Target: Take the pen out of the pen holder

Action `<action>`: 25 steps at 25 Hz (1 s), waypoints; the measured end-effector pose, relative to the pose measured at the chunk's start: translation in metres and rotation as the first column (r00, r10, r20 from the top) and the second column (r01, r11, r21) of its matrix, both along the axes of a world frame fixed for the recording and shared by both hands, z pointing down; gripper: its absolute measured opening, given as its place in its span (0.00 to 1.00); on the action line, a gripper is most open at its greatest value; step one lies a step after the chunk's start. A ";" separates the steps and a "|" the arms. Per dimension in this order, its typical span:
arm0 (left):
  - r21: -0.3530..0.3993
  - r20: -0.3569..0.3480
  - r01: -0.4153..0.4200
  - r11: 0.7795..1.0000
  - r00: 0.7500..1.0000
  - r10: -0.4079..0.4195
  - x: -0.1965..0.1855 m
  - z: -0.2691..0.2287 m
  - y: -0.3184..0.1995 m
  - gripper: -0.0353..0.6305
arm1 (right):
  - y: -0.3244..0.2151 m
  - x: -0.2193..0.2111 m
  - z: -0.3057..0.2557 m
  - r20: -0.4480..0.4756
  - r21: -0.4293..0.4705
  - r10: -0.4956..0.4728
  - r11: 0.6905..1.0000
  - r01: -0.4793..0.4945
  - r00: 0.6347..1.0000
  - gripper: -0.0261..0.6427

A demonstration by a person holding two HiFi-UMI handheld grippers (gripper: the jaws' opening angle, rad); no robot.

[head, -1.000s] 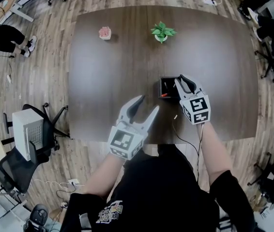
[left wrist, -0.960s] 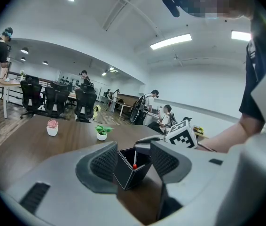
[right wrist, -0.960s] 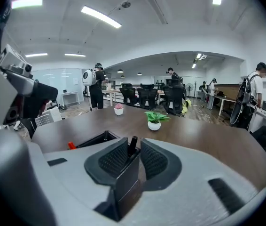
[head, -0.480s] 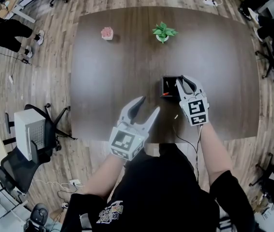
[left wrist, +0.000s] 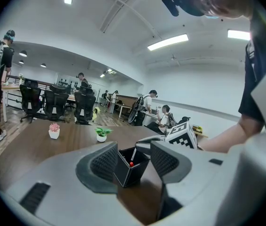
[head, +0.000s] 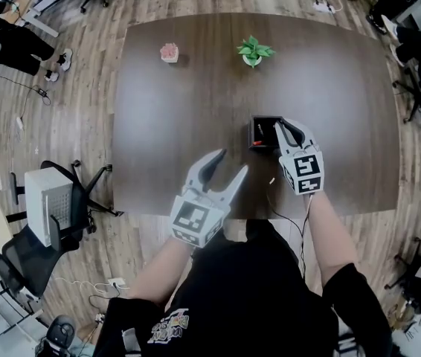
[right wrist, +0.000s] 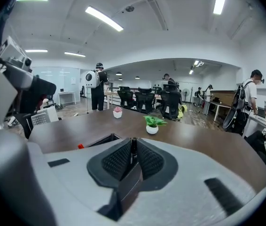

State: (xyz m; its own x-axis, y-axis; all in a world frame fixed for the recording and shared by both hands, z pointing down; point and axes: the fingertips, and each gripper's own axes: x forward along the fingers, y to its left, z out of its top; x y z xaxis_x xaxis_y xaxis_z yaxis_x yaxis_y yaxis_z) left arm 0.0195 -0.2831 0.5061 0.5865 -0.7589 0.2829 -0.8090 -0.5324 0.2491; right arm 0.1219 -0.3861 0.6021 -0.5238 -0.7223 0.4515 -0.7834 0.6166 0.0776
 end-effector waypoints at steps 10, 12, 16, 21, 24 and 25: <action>0.039 0.009 -0.024 0.999 1.000 0.024 -0.007 -0.014 0.013 0.35 | 0.015 0.003 -0.035 0.089 0.025 0.066 0.997 -0.069 0.994 0.10; 0.046 0.006 -0.030 0.998 1.000 0.030 -0.008 -0.019 0.016 0.35 | 0.020 0.004 -0.045 0.109 0.032 0.081 0.996 -0.084 0.991 0.10; 0.064 -0.005 -0.051 0.997 0.999 0.051 -0.010 -0.030 0.025 0.35 | 0.035 0.003 -0.071 0.145 0.065 0.104 0.991 -0.114 0.984 0.10; 0.092 -0.015 -0.082 0.992 0.996 0.084 -0.012 -0.045 0.039 0.34 | 0.059 0.003 -0.110 0.192 0.110 0.131 0.982 -0.154 0.973 0.10; 0.108 -0.014 -0.103 0.989 0.994 0.105 -0.014 -0.051 0.048 0.33 | 0.077 0.003 -0.132 0.214 0.140 0.148 0.974 -0.180 0.966 0.10; 0.113 -0.013 -0.111 0.987 0.993 0.113 -0.015 -0.053 0.051 0.32 | 0.083 0.003 -0.139 0.221 0.151 0.153 0.970 -0.189 0.963 0.10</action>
